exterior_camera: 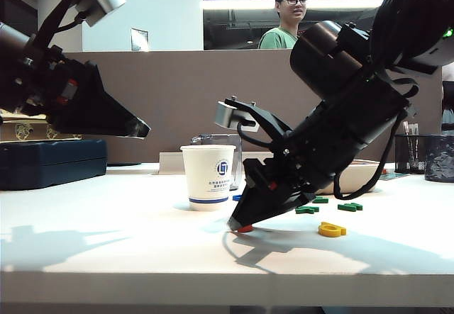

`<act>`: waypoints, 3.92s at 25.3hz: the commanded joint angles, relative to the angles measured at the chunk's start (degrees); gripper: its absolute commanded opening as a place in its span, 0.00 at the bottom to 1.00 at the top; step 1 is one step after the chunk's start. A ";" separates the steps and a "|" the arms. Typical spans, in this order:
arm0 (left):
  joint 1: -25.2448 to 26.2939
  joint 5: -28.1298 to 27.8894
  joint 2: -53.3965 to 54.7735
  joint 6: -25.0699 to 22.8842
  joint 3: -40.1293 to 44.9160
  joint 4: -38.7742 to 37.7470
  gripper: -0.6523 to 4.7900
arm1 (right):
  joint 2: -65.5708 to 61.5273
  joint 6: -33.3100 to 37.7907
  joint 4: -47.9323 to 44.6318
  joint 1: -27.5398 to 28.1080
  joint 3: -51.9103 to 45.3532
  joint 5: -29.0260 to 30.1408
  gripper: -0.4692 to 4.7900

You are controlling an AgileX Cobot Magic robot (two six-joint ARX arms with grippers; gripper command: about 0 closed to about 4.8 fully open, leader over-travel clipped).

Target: Pick up the letter "c" and put it in the paper cup.

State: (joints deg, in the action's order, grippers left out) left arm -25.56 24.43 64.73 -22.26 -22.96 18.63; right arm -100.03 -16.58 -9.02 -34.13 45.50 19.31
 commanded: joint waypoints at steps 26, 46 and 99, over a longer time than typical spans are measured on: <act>0.00 -0.09 -0.09 0.22 -0.13 0.70 0.36 | -0.22 0.04 3.17 0.04 3.72 -1.64 0.24; 0.00 -0.24 -0.09 0.20 -0.13 0.72 0.36 | 3.67 0.02 4.92 0.35 9.77 -4.20 0.24; 0.02 -0.24 -0.15 0.22 -0.15 1.64 0.36 | -3.26 -0.15 5.77 0.39 22.62 -4.17 0.37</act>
State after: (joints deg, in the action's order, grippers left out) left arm -25.56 24.18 64.73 -22.20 -22.96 18.70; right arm -103.77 -16.60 -2.94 -33.67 67.66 15.00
